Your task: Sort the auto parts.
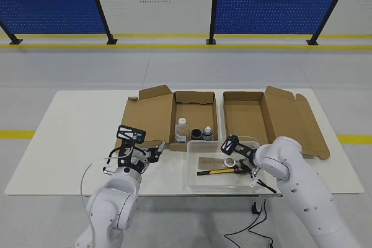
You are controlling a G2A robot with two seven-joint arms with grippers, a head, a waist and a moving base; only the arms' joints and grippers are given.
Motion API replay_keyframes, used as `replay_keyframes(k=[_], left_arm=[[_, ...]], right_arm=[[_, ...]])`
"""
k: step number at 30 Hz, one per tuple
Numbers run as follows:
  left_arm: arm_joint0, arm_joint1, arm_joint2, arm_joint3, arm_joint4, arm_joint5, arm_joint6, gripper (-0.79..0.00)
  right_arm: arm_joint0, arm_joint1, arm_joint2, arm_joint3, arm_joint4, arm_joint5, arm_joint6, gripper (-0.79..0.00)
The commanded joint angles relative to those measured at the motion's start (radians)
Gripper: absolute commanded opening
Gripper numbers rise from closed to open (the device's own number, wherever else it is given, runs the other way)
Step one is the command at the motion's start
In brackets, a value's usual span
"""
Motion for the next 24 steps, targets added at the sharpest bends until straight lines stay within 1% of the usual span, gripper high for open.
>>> replay_keyframes(k=[1, 2, 8, 14, 24], left_arm=[[0.000, 0.000, 0.000, 0.000, 0.000, 0.000, 0.000, 0.000], [0.000, 0.000, 0.000, 0.000, 0.000, 0.000, 0.000, 0.000], [0.000, 0.000, 0.000, 0.000, 0.000, 0.000, 0.000, 0.000], [0.000, 0.000, 0.000, 0.000, 0.000, 0.000, 0.000, 0.000], [0.000, 0.000, 0.000, 0.000, 0.000, 0.000, 0.000, 0.000]], right_arm=[[0.014, -0.002, -0.013, 0.038, -0.017, -0.003, -0.024, -0.446], [0.023, -0.004, -0.024, 0.069, -0.028, -0.003, -0.048, -0.462], [0.074, -0.015, -0.067, 0.171, -0.060, 0.003, -0.116, -0.471], [0.121, -0.029, -0.116, 0.237, -0.067, 0.005, -0.153, -0.465], [0.168, -0.059, -0.205, 0.340, -0.066, 0.016, -0.198, -0.496]])
